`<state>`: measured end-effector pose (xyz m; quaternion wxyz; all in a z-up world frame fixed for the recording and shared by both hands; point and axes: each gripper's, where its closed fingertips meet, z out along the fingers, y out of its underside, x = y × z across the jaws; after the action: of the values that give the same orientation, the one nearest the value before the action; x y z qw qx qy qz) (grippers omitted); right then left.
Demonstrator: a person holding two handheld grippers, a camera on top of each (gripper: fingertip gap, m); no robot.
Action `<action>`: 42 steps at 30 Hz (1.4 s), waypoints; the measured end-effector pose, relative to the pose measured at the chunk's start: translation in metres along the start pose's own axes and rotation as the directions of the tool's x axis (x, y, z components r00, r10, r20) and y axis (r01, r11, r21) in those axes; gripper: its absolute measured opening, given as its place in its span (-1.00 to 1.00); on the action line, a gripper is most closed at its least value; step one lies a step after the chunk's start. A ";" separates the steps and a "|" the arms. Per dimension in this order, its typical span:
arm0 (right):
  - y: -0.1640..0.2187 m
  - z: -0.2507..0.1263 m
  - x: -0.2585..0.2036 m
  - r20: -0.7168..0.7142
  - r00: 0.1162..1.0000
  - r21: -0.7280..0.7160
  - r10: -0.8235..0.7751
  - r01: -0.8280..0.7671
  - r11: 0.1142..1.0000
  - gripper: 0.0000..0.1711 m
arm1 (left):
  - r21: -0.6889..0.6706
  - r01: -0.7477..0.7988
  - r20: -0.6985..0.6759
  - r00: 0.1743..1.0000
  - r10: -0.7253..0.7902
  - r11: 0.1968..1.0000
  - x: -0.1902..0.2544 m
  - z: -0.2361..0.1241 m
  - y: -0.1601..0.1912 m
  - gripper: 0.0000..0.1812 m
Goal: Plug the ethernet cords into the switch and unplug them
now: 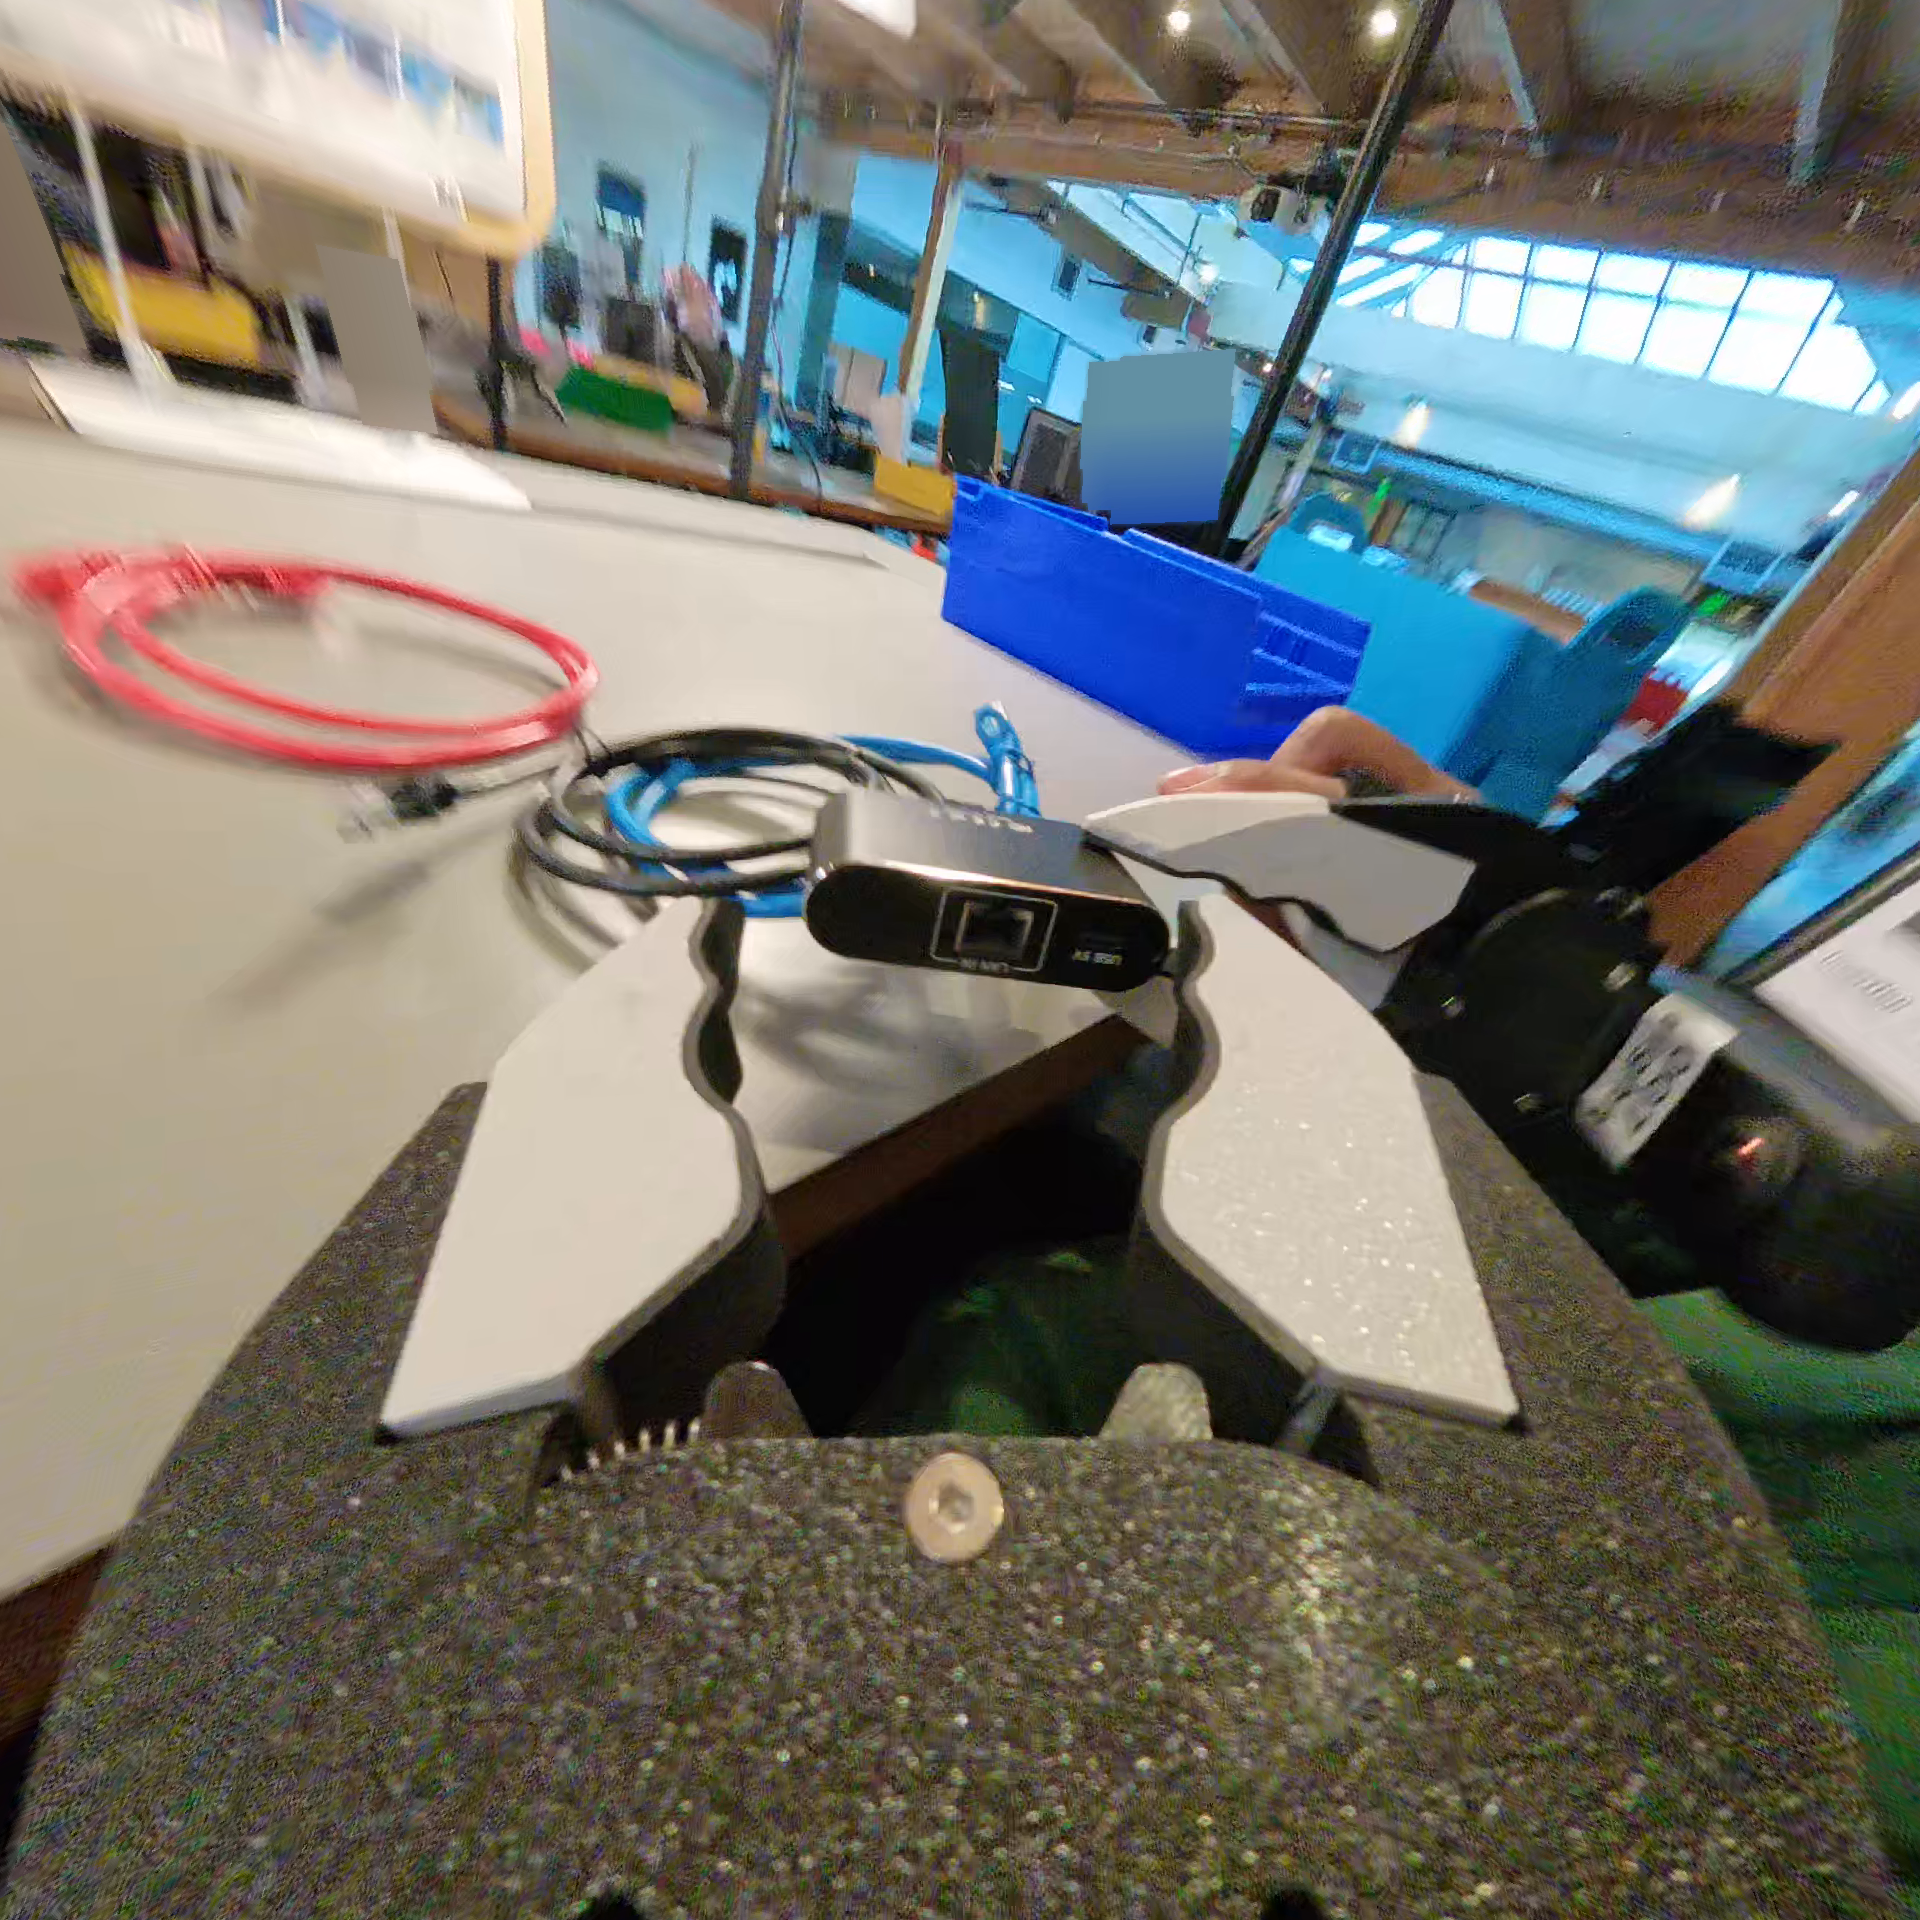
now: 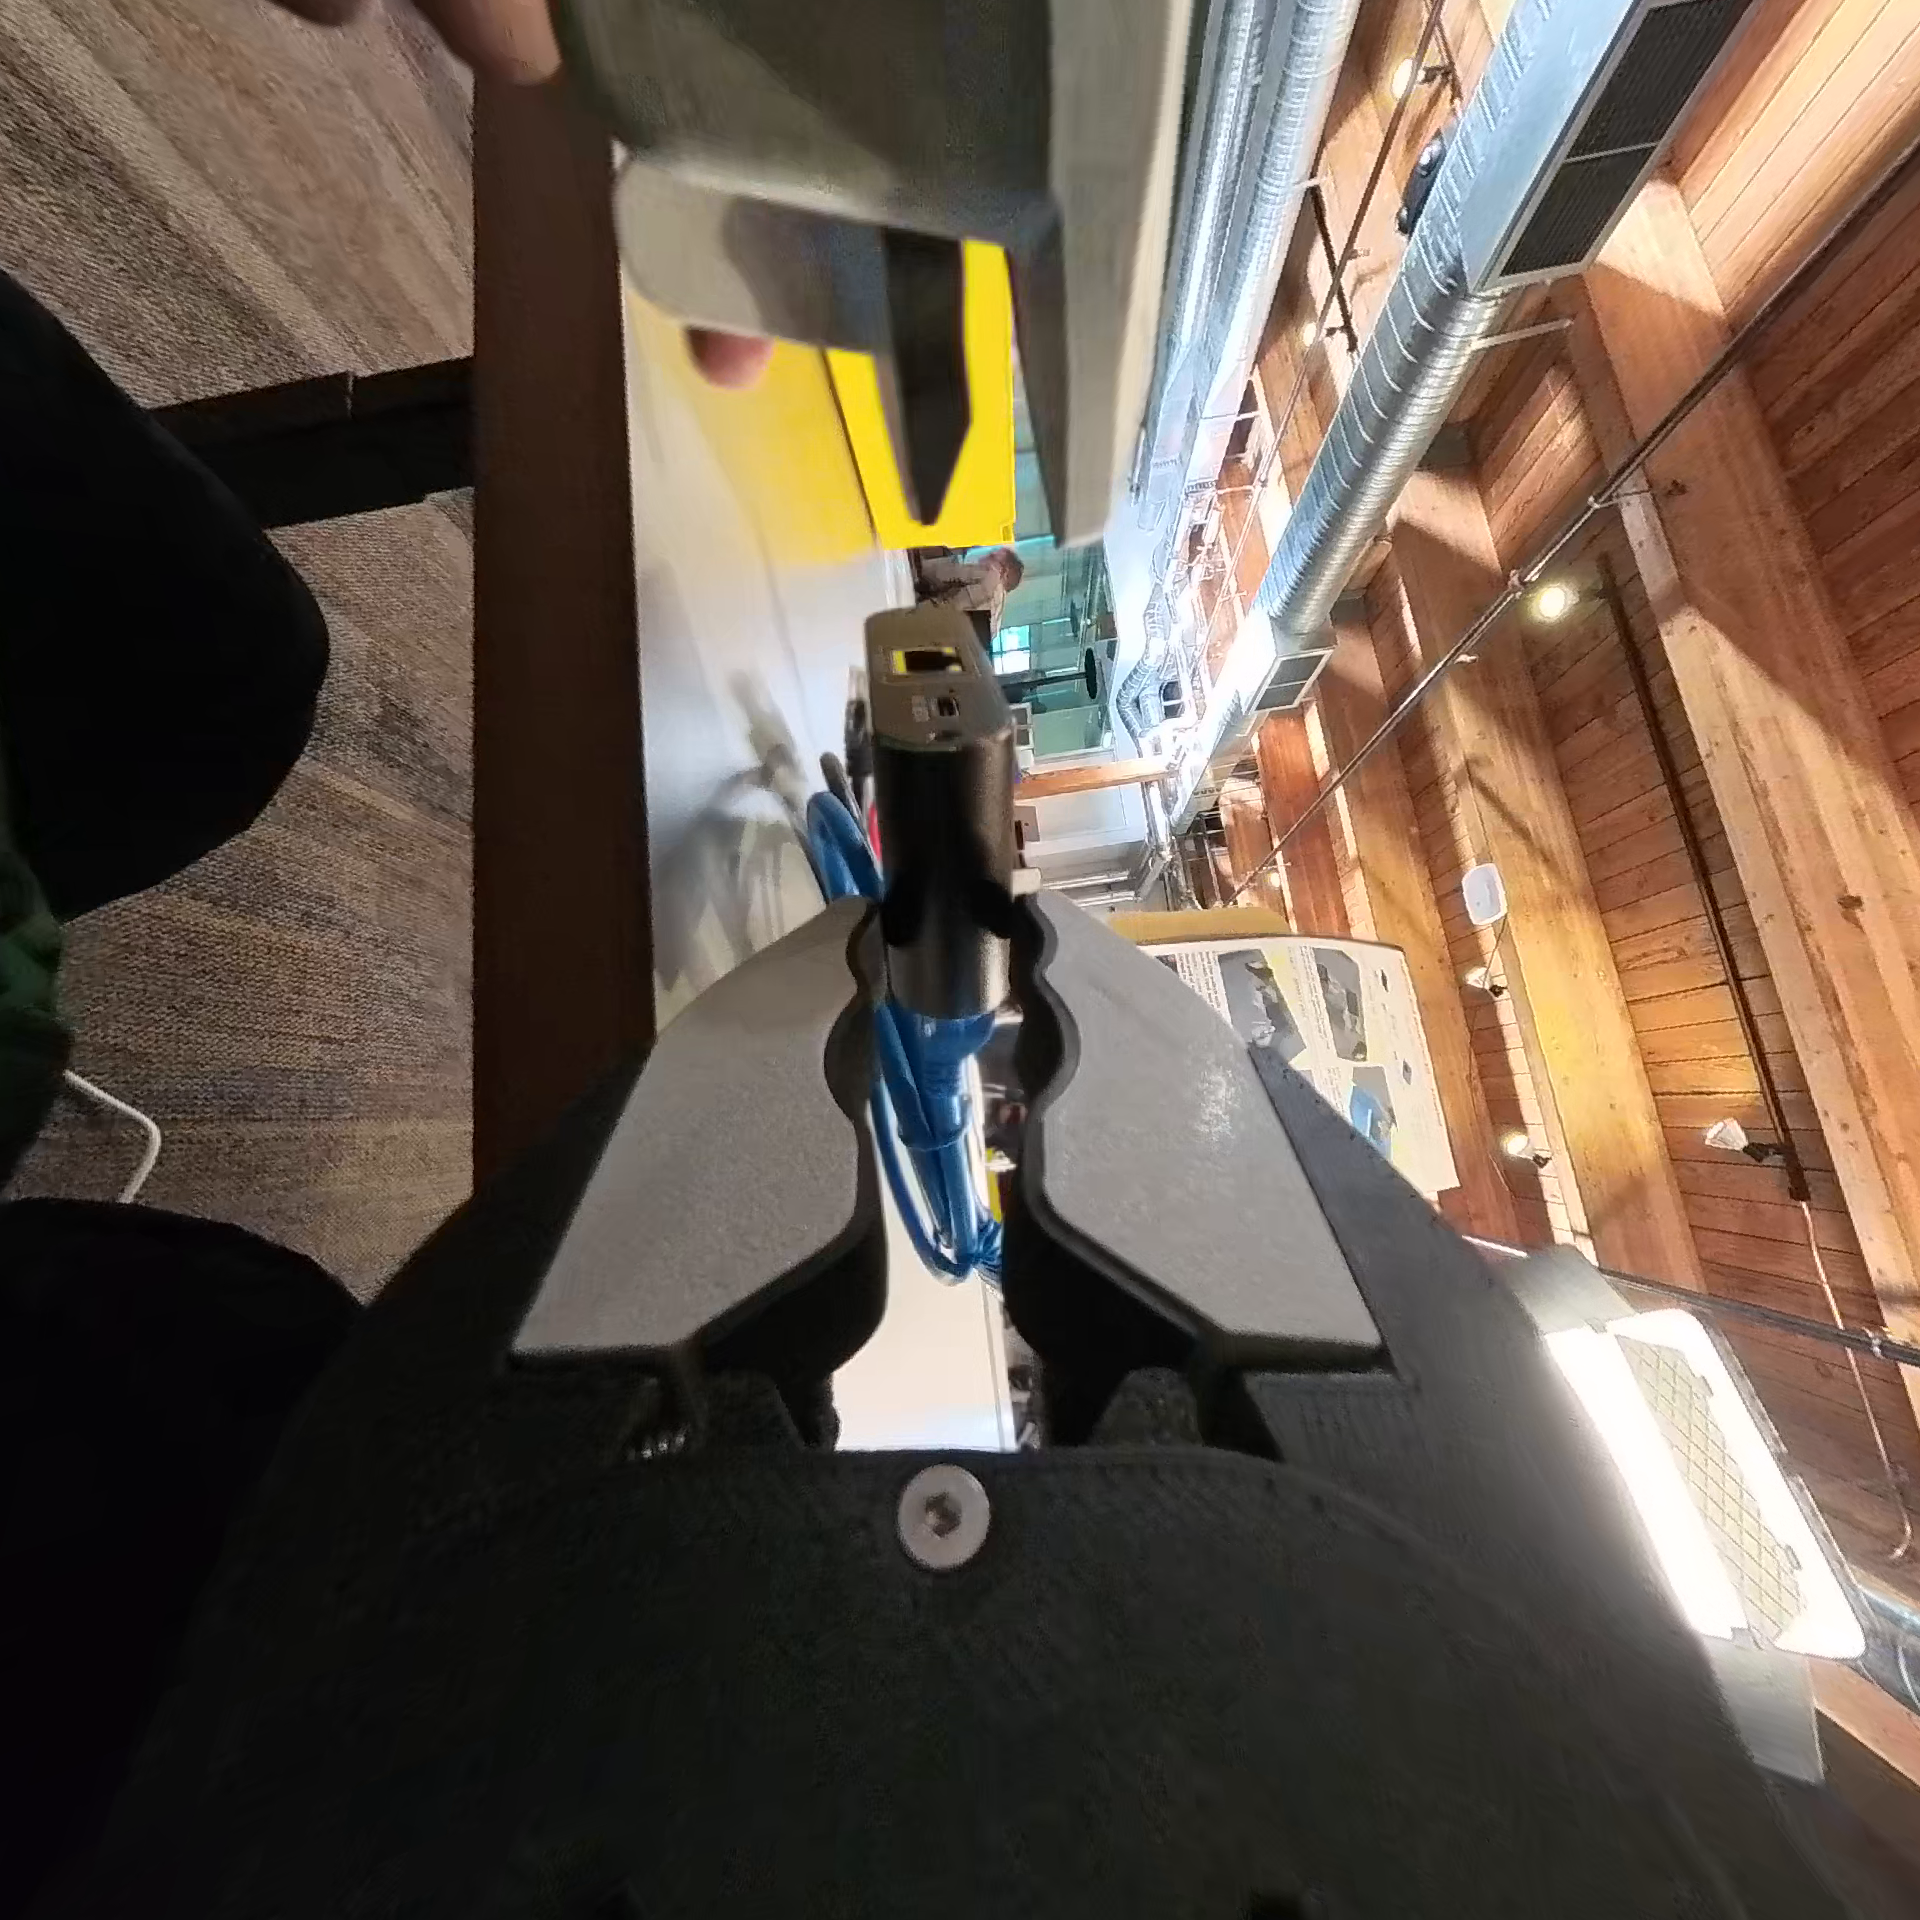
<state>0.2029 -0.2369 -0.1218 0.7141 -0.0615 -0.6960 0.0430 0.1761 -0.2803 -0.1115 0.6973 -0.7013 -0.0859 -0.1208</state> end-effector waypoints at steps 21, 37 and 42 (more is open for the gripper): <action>-0.023 0.006 -0.001 -0.044 0.999 0.038 -0.025 0.027 0.999 -0.72 | -0.074 0.615 -0.164 0.769 -0.618 0.785 0.009 0.032 0.005 -0.60; 0.066 0.030 0.023 0.112 0.957 -0.141 0.267 -0.250 0.958 -0.72 | 0.239 0.256 0.111 0.951 -0.288 0.937 -0.099 -0.046 -0.080 -0.71; 0.094 0.088 0.015 0.268 0.766 -0.256 0.585 -0.528 0.809 -0.67 | 0.278 0.209 0.201 0.942 -0.270 0.937 -0.134 -0.052 -0.105 -0.71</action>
<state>0.1176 -0.1397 -0.1186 0.5326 -0.3164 -0.7577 0.2053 0.0146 -0.3246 -0.0502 0.7457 -0.6000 -0.2682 -0.1093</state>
